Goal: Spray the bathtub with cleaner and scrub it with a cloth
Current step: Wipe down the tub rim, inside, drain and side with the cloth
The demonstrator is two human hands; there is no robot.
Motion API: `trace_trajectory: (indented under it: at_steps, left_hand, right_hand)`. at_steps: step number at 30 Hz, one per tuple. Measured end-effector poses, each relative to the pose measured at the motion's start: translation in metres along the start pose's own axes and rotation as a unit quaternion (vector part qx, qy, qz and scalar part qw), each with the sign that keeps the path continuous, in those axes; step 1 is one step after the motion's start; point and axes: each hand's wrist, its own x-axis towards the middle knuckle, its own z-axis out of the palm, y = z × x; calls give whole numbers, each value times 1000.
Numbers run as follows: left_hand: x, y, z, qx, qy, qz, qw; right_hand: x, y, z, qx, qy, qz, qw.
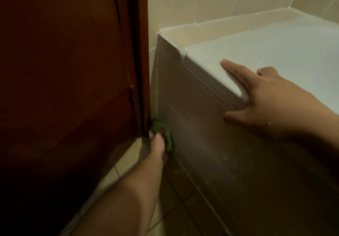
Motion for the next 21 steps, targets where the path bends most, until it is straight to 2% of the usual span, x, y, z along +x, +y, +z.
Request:
trace_trajectory:
  at_steps: [3,7,11,14,17,19,21]
  left_hand:
    - [-37,32,18,-29,5,108,994]
    - [-102,108,48,-34,-94,256,962]
    - [-114,136,53,-3,-112,345,932]
    - [-82,91,42,31,-59,302,951]
    - [-36,33,24,18,5,127,992]
    - [-1,-14,9,-12,9,6,1000]
    - [30,-52,-5,-37,-18,-26,999]
  right_hand:
    - [-1,-2,-2,-9,-10,4,1000]
    - [-6,-5,-6,-11,-17,12,1000]
    - [-6,-5,-5,-7,-16,22,1000]
    - [-4,-5,-4,-2,-17,31,999]
    - [-2,-6,-4,-7,-17,35,999]
    - [-1,-7,-4,-10,-15,41,999]
    - [0,-6,-3,-10,-11,42,999]
